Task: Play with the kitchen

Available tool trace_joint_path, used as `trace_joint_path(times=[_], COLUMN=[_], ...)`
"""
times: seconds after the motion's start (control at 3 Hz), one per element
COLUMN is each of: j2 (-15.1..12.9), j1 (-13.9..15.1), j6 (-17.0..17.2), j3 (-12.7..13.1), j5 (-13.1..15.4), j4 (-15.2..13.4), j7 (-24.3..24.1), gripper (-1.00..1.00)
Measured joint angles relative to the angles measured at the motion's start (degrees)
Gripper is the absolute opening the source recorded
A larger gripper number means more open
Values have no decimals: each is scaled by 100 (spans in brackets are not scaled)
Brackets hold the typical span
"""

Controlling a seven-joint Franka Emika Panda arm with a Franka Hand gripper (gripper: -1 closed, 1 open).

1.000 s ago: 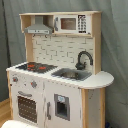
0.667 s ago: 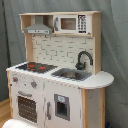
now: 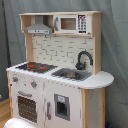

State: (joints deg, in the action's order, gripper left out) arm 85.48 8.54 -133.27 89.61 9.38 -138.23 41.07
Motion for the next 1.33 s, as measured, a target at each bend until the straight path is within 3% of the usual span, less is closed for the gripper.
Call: trace_joint_path(times=[0.33, 0.67, 1.33], j2=[-6, 1, -7], j1=[315, 464, 888], j6=[-422, -885, -1843], j3=[-4, -128, -252], j5=[136, 152, 152], j4=[-166, -468, -727], j7=[155, 56, -368], gripper=[100, 100, 100])
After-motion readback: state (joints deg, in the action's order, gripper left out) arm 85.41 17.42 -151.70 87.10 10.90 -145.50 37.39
